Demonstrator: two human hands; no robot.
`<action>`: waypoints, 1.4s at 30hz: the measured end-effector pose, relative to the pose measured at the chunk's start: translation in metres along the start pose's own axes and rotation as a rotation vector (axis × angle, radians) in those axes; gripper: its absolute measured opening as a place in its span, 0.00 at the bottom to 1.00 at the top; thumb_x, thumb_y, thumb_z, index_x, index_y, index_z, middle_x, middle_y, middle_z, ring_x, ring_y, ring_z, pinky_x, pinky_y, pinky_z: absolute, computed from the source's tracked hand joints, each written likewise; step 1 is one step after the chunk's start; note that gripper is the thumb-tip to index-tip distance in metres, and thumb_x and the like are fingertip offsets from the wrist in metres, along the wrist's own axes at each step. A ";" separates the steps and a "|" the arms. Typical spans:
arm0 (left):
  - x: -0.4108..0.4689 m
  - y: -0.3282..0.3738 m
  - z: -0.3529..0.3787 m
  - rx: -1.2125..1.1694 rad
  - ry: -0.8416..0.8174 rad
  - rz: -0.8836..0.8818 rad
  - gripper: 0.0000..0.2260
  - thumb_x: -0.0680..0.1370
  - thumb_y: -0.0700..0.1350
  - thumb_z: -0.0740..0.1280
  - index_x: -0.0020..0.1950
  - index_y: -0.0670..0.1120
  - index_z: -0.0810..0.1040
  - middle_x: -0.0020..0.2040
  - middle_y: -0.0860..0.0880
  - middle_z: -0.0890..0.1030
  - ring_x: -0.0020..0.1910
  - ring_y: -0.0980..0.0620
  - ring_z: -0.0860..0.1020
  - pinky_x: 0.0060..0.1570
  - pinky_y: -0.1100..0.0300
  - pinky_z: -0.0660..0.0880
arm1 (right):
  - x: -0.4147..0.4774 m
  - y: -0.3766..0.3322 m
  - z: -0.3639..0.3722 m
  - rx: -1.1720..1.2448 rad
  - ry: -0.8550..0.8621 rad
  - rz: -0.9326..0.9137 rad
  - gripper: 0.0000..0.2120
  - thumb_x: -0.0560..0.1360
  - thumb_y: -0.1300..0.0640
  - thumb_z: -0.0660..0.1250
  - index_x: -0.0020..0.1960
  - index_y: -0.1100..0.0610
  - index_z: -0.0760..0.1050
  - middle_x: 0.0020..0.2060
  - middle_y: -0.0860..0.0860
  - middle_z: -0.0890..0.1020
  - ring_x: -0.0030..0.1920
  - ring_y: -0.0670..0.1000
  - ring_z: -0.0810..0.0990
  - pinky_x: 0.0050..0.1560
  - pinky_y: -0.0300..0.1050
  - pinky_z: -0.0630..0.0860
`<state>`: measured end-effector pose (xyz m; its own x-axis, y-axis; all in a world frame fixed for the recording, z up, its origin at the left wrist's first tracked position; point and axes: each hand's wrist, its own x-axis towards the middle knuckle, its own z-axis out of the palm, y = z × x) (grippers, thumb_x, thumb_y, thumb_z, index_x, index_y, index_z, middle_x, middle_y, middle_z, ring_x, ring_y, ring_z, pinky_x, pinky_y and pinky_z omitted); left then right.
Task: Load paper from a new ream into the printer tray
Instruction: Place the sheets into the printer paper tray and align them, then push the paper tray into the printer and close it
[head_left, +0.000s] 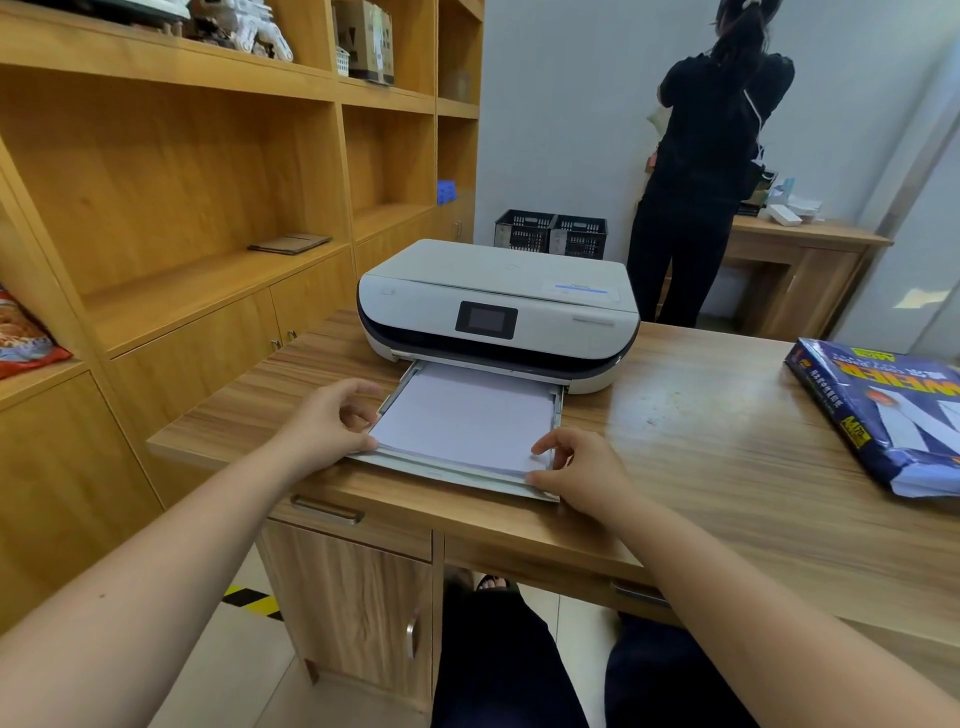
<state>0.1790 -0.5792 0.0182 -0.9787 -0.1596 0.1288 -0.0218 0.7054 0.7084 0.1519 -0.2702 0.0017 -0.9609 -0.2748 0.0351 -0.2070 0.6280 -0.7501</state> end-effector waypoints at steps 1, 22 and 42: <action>0.000 -0.001 0.000 0.019 0.008 0.007 0.28 0.66 0.39 0.79 0.60 0.57 0.74 0.48 0.54 0.81 0.48 0.52 0.77 0.44 0.63 0.73 | 0.002 0.000 -0.001 0.030 -0.009 0.023 0.15 0.69 0.57 0.76 0.53 0.51 0.77 0.38 0.50 0.76 0.35 0.47 0.74 0.32 0.34 0.73; 0.022 -0.020 -0.007 -0.372 -0.035 -0.091 0.14 0.75 0.49 0.71 0.60 0.55 0.79 0.56 0.52 0.81 0.56 0.51 0.79 0.52 0.56 0.75 | 0.023 0.009 -0.022 0.253 -0.084 0.140 0.09 0.74 0.57 0.71 0.53 0.52 0.78 0.43 0.54 0.81 0.32 0.48 0.75 0.33 0.39 0.76; 0.108 -0.030 0.013 -0.928 0.083 -0.215 0.25 0.82 0.60 0.50 0.68 0.46 0.73 0.51 0.36 0.83 0.55 0.41 0.82 0.55 0.51 0.77 | 0.083 0.030 -0.010 0.445 0.342 -0.018 0.12 0.78 0.62 0.63 0.59 0.54 0.79 0.49 0.45 0.84 0.48 0.37 0.80 0.54 0.34 0.76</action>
<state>0.0709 -0.6087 0.0015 -0.9542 -0.2958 -0.0447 0.0058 -0.1678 0.9858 0.0641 -0.2670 -0.0118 -0.9782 0.0160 0.2073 -0.1977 0.2372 -0.9511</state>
